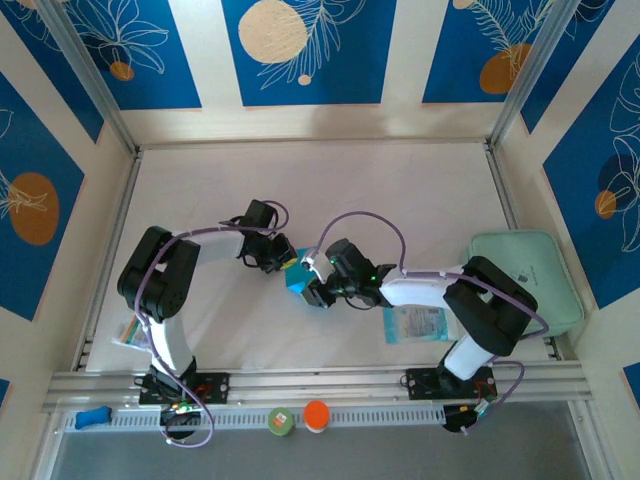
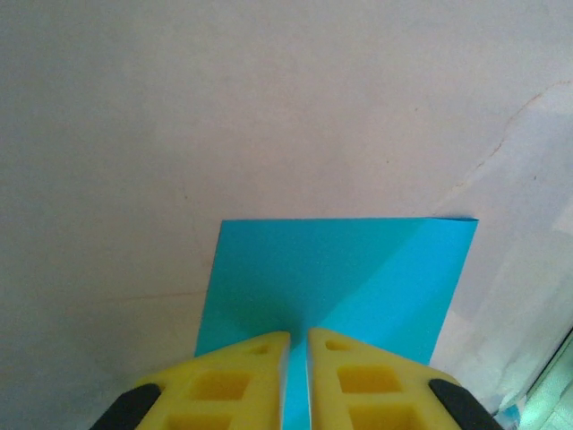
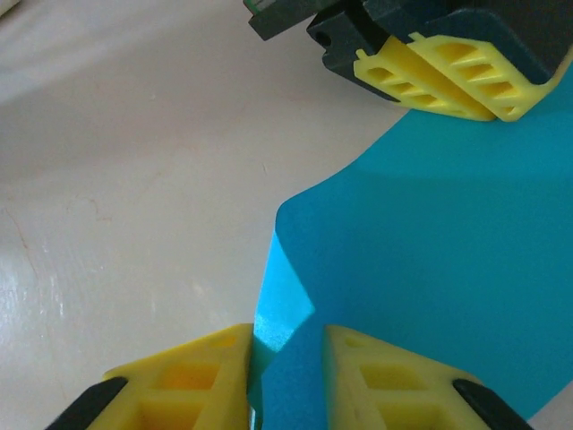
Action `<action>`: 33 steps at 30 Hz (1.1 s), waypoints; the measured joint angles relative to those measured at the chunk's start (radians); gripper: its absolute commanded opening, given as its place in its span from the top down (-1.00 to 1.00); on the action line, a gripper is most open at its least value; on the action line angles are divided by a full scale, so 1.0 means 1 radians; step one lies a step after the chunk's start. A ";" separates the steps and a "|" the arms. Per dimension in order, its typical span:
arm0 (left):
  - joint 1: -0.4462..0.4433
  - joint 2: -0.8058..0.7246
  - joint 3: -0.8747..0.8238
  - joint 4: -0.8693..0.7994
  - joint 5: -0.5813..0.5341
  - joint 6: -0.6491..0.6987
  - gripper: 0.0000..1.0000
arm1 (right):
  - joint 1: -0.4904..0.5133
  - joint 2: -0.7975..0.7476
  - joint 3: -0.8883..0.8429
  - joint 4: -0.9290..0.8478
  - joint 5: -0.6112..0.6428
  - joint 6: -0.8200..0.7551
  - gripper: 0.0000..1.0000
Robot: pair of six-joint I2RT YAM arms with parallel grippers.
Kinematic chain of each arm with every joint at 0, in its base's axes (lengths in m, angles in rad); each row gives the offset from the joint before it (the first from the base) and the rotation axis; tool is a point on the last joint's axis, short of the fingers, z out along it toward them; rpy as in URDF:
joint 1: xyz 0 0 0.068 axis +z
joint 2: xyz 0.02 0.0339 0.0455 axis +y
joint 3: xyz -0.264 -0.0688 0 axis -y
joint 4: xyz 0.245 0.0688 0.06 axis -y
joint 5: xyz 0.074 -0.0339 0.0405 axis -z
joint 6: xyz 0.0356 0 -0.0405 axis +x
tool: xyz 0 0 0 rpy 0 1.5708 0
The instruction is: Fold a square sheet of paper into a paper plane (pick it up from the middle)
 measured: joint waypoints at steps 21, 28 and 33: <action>0.000 0.006 0.000 0.016 0.010 0.000 0.69 | 0.013 0.026 0.028 -0.042 0.013 0.046 0.58; 0.000 0.006 0.000 0.016 0.010 0.000 0.69 | 0.015 0.026 0.034 -0.049 0.014 0.050 0.82; 0.000 0.006 -0.001 0.019 0.010 0.000 0.69 | 0.042 0.026 0.038 -0.058 0.043 0.035 0.91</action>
